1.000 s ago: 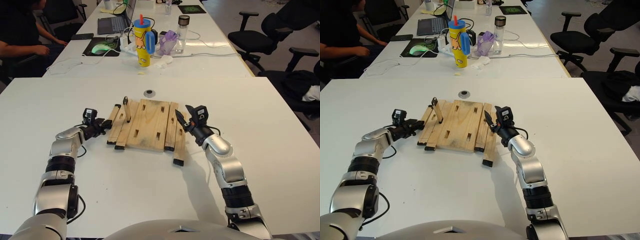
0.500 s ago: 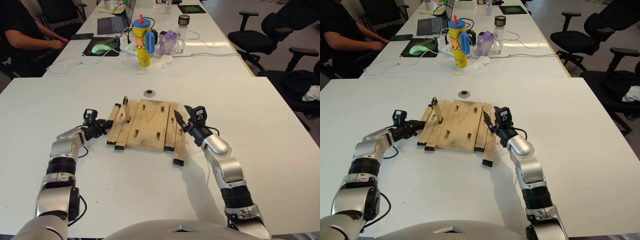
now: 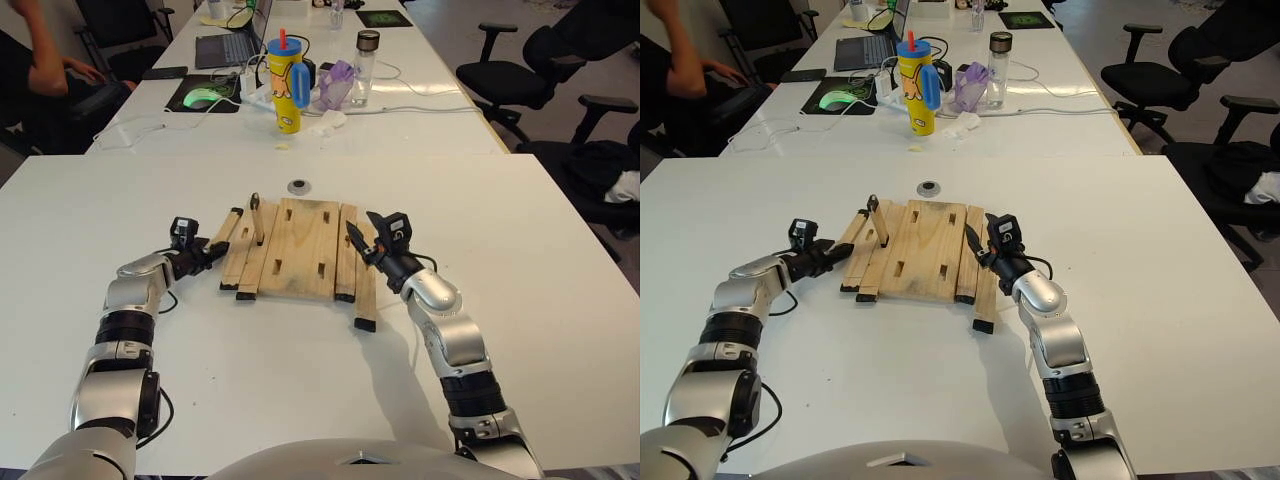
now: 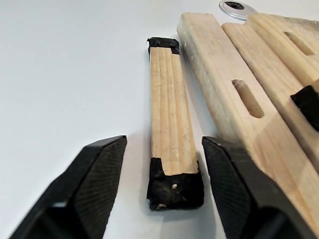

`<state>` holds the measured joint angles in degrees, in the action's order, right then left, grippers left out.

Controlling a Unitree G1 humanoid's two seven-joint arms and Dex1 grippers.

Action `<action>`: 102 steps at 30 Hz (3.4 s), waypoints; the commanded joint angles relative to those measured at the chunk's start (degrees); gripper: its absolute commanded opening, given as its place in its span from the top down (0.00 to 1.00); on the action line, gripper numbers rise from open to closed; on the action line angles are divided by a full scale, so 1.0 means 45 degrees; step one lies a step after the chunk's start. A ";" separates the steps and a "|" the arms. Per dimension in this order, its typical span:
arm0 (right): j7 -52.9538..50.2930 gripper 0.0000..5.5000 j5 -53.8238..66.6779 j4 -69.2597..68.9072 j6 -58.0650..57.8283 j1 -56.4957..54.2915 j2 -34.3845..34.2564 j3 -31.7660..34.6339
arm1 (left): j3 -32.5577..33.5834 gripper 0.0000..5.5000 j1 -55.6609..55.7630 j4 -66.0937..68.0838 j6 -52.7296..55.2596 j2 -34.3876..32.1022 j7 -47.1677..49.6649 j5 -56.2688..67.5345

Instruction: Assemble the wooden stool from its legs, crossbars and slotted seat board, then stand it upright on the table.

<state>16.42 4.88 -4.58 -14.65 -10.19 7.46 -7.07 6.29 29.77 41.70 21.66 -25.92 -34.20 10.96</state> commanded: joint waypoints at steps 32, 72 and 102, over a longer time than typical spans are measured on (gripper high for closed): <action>-0.1299 0.38 1.5013 -0.3621 -0.7867 -0.3300 0.0011 0.5612 | -0.2701 0.76 -0.1919 -1.3158 -0.3801 0.1896 0.1514 -0.0291; -0.2770 0.91 1.6925 -0.1662 -0.6366 -0.3733 0.0478 0.4784 | -0.3677 0.76 -0.2261 -1.1282 -0.5487 0.1692 0.0060 -0.1059; -0.2227 0.92 1.2852 -0.1053 -0.4948 -0.2022 0.0772 0.4320 | -0.1275 0.76 -0.2477 -1.1672 -0.3949 0.3319 0.1197 0.1719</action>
<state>9.94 62.81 -11.84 -34.28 -25.52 10.64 9.40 -7.95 17.87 -7.61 6.89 -11.97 -34.18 14.57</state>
